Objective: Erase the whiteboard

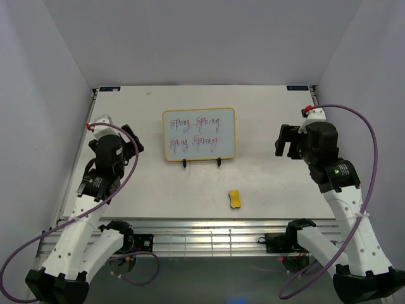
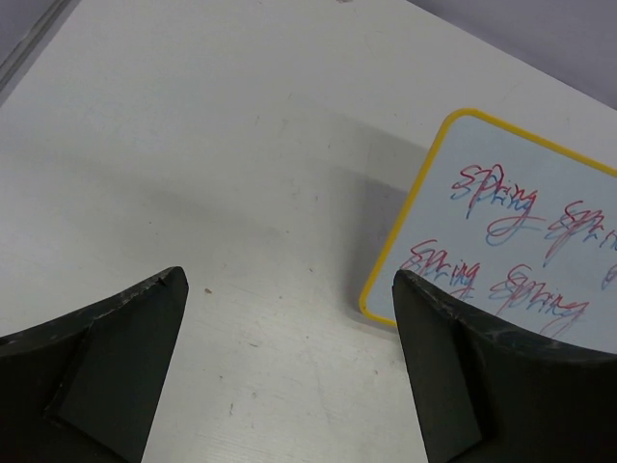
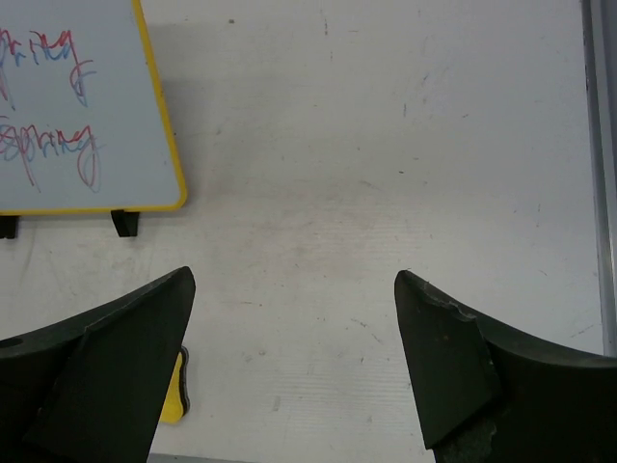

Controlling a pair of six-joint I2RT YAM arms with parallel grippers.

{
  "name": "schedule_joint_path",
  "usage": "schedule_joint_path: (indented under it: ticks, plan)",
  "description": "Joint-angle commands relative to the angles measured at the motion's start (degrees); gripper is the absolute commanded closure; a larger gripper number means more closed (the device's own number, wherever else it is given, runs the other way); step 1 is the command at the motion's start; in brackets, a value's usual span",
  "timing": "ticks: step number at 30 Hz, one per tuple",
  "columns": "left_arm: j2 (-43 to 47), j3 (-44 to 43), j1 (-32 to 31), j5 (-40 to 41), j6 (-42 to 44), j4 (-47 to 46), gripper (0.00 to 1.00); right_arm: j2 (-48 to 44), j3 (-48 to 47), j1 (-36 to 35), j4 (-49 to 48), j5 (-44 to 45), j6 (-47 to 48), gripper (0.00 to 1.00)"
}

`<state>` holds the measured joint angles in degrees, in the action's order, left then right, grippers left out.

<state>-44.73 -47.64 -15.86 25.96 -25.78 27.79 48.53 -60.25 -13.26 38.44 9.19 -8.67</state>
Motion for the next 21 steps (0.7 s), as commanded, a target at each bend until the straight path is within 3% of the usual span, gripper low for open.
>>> schedule_joint_path:
  ticks: [1,6,9,13,16,18,21]
  plan:
    - [-1.85,-3.25,0.30,-5.20,-1.19,-1.07,0.02,-1.07,1.44,-0.37,-4.85,-2.76,-1.17,0.10]
    - [-5.71,-7.81,0.39,-15.74,-3.31,-3.61,0.02,-3.00,6.45,-0.37,-13.36,-12.08,-6.79,0.10]
    - [-10.36,-11.49,0.39,-29.34,-0.24,-7.56,0.02,-5.37,8.83,-0.37,-16.01,-12.18,-7.95,0.10]
    - [-21.17,-19.92,0.91,-39.47,2.40,-8.89,0.02,-7.57,9.10,-0.37,-16.11,-12.88,-7.25,0.10]
    - [-27.33,-19.26,7.75,-57.55,-0.21,-19.41,0.02,-9.67,9.80,-0.37,-16.90,-12.97,-6.01,0.10]
    - [-30.49,-17.24,14.52,-67.90,-5.74,-32.75,0.02,-11.00,11.72,-0.37,-18.48,-13.93,-5.66,0.10]
    - [-37.43,-16.96,21.29,-73.83,-5.52,-39.30,0.02,-12.93,12.78,-0.37,-19.98,-17.18,-5.83,0.10]
